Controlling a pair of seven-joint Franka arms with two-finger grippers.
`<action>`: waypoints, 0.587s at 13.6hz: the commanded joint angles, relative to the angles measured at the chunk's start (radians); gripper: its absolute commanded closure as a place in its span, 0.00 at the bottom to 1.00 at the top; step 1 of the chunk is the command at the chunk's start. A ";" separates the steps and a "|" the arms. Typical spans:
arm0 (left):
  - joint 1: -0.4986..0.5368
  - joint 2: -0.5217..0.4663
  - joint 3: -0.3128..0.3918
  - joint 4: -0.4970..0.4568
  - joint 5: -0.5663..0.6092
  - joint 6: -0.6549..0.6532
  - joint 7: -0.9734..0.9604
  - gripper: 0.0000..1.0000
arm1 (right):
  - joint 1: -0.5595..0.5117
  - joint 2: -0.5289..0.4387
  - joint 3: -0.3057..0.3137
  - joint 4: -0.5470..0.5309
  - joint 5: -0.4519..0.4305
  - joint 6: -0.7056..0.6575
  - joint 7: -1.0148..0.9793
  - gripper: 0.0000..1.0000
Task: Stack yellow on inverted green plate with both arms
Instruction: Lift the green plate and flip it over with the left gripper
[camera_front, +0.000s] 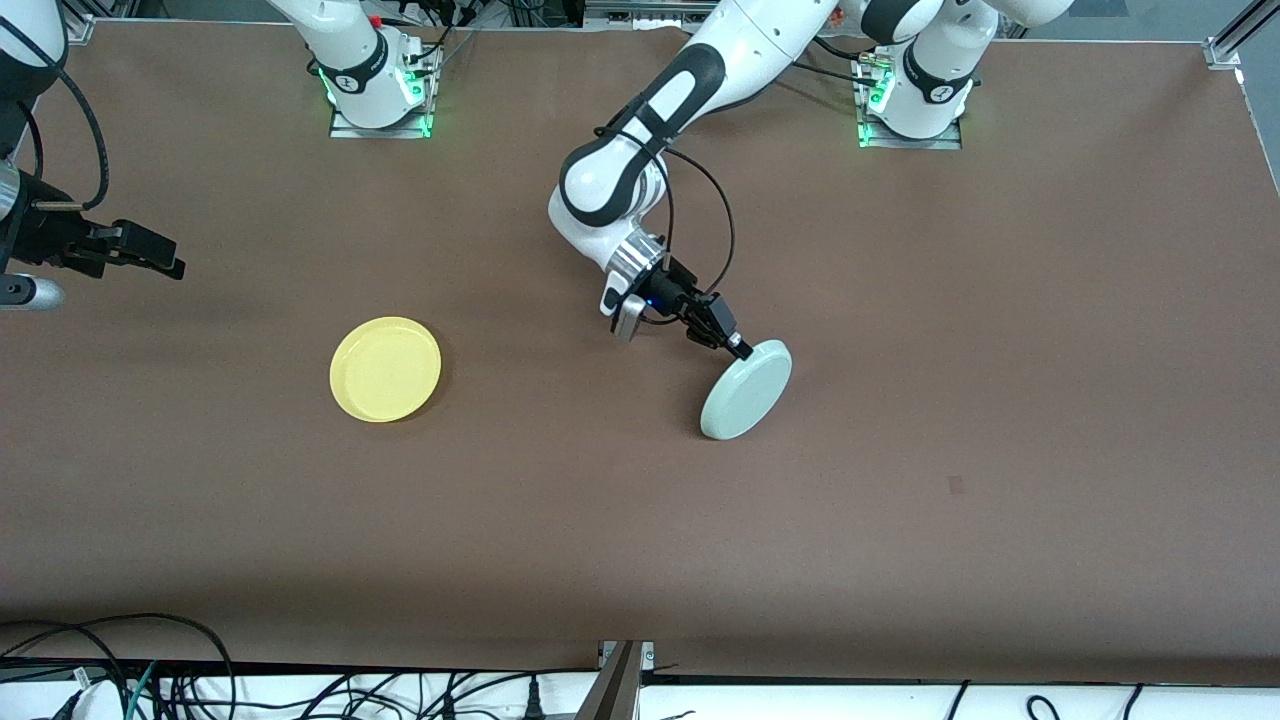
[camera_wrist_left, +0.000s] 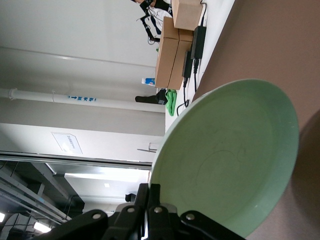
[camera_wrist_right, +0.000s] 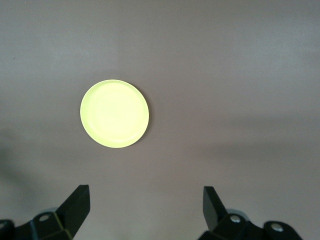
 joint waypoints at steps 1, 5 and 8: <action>-0.043 0.024 0.009 0.038 0.016 -0.019 -0.002 1.00 | -0.002 -0.003 0.003 0.009 0.010 -0.014 -0.005 0.00; -0.069 0.040 0.003 0.041 0.005 -0.048 -0.002 0.82 | -0.002 -0.006 0.003 0.005 0.011 -0.017 -0.003 0.00; -0.090 0.054 0.001 0.041 -0.018 -0.056 -0.039 0.75 | -0.002 -0.006 0.001 0.005 0.011 -0.017 -0.003 0.00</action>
